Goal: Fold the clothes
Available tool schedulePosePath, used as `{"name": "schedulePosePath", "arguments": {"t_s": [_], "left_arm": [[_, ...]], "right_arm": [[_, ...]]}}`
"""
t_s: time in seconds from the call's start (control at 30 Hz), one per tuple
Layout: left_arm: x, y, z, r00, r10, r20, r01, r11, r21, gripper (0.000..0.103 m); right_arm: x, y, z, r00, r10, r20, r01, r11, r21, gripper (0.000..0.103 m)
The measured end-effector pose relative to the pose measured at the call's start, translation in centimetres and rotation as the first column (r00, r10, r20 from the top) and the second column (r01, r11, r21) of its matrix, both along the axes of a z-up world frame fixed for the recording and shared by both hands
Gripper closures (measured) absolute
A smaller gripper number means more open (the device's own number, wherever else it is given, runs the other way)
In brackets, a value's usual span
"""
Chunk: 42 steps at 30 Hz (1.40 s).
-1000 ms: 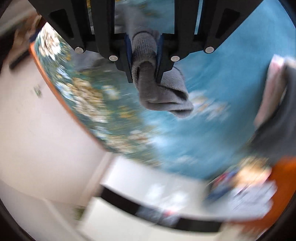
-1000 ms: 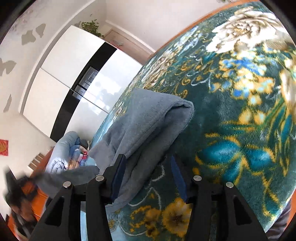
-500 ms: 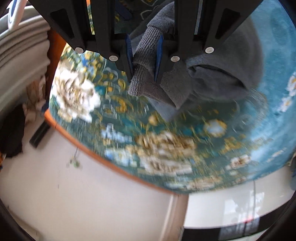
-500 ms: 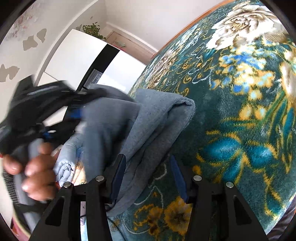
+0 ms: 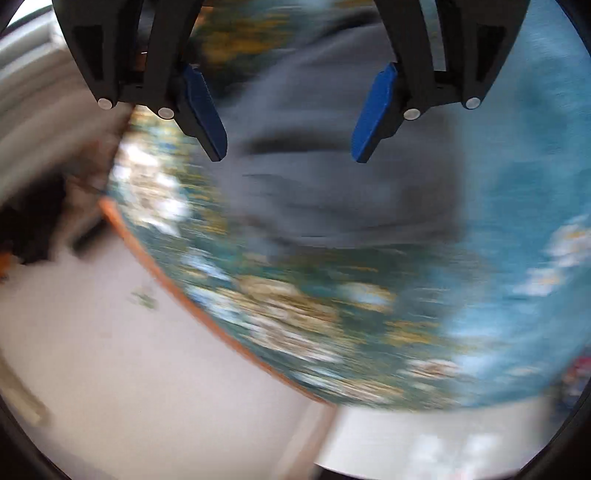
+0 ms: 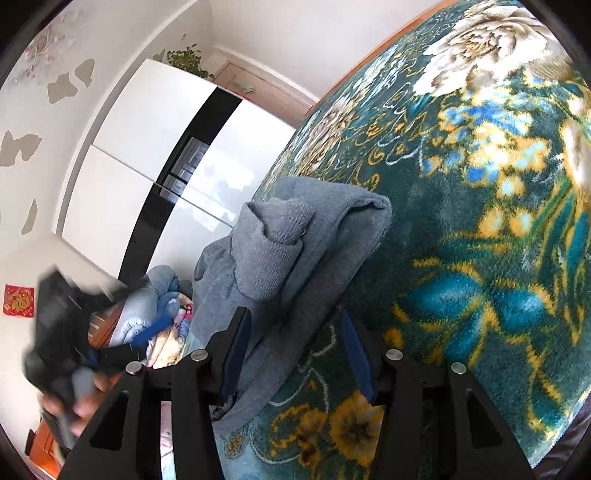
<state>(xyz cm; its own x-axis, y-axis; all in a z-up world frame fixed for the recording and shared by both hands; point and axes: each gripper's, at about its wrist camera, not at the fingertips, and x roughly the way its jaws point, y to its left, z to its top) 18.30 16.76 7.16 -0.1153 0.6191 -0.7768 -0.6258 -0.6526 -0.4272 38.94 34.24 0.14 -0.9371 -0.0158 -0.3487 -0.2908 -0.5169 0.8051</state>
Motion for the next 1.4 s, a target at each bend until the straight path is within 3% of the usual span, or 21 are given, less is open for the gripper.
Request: {"name": "schedulePosePath", "arguments": {"t_s": [0.17, 0.23, 0.37, 0.53, 0.7, 0.73, 0.8, 0.87, 0.93, 1.03, 1.13, 1.2, 1.3, 1.4], "left_arm": [[-1.3, -5.8, -2.9, 0.991, 0.134, -0.022, -0.136, 0.988, -0.069, 0.029], [-1.1, -6.4, -4.5, 0.99, 0.138, 0.012, -0.137, 0.987, -0.082, 0.029], [0.0, -6.5, -4.8, 0.993, 0.113, -0.038, -0.115, 0.992, -0.061, 0.029], [0.2, -7.5, -5.0, 0.995, 0.098, -0.026, -0.098, 0.995, 0.0, 0.028], [-0.7, -9.1, -4.8, 0.996, 0.086, 0.021, -0.087, 0.995, 0.057, 0.028], [-0.8, -9.3, -4.7, 0.996, 0.086, 0.03, -0.088, 0.994, 0.065, 0.028], [-0.9, -9.7, -4.7, 0.996, 0.085, 0.042, -0.088, 0.993, 0.078, 0.028], [-1.0, -10.0, -4.7, 0.995, 0.084, 0.048, -0.088, 0.992, 0.086, 0.028], [-1.1, -10.1, -4.7, 0.995, 0.085, 0.051, -0.089, 0.992, 0.087, 0.028], [-1.4, -10.2, -4.5, 0.995, 0.076, 0.069, -0.083, 0.991, 0.105, 0.028], [-1.9, -10.6, -4.5, 0.991, 0.063, 0.118, -0.079, 0.988, 0.136, 0.025], [-2.1, -10.8, -4.6, 0.989, 0.065, 0.133, -0.084, 0.986, 0.142, 0.025], [-2.2, -10.6, -4.5, 0.989, 0.068, 0.129, -0.085, 0.988, 0.13, 0.025], [-2.2, -10.3, -4.4, 0.99, 0.07, 0.119, -0.084, 0.99, 0.115, 0.025]], "right_arm": [[-0.8, -1.1, 1.1, 0.999, 0.048, -0.014, -0.048, 0.999, 0.022, 0.051], [-1.3, -1.2, 1.5, 0.998, 0.06, -0.023, -0.06, 0.998, 0.022, 0.051], [-2.2, -0.1, 1.8, 0.999, 0.036, -0.021, -0.036, 0.999, -0.002, 0.051], [-3.6, 0.6, 2.1, 0.999, 0.042, -0.009, -0.043, 0.998, -0.041, 0.049], [-5.8, 1.5, 2.5, 0.993, 0.023, 0.116, -0.018, 0.999, -0.042, 0.052], [-6.2, 1.6, 2.7, 0.991, 0.022, 0.133, -0.017, 0.999, -0.036, 0.058], [-6.5, 1.4, 3.7, 0.991, 0.027, 0.129, -0.026, 1.0, -0.01, 0.074], [-6.8, 1.2, 4.7, 0.992, 0.032, 0.125, -0.034, 0.999, 0.016, 0.084], [-7.0, 1.0, 6.1, 0.993, 0.04, 0.11, -0.046, 0.997, 0.054, 0.086], [-6.5, 0.2, 10.1, 0.997, 0.072, 0.01, -0.072, 0.979, 0.189, 0.087], [-5.0, 0.5, 11.6, 0.998, 0.043, -0.038, -0.029, 0.954, 0.298, 0.087], [-4.9, 2.0, 10.0, 1.0, -0.01, 0.029, 0.001, 0.952, 0.307, 0.087], [-5.1, 5.0, 4.5, 0.983, -0.061, 0.175, 0.033, 0.987, 0.158, 0.087], [-4.4, 5.5, 2.4, 0.981, -0.069, 0.182, 0.049, 0.992, 0.112, 0.087]]}}
